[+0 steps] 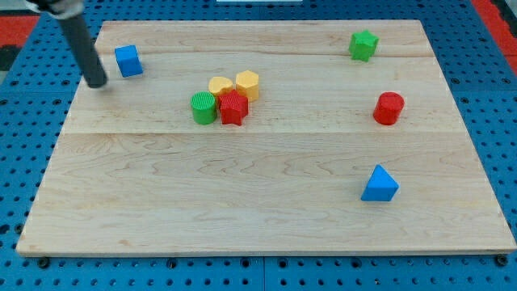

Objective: Slide the blue cube towards the group of blocks

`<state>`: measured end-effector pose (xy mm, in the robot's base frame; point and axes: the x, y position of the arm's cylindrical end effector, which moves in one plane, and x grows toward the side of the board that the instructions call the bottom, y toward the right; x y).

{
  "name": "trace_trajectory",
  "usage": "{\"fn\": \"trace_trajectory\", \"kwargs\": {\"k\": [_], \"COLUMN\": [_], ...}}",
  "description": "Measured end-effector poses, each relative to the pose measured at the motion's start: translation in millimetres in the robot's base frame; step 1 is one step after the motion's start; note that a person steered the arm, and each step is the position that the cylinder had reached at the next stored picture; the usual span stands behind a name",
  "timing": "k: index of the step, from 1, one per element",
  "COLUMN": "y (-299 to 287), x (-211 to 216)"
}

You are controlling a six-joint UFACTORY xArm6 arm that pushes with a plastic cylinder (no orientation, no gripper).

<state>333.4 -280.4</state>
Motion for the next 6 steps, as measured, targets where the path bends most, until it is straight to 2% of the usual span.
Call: {"fn": "trace_trajectory", "kwargs": {"k": [1,2,3,4,5,6], "y": [27,105,108,116,125,114], "x": [-45,-1,-17,-51,-35,-72]}}
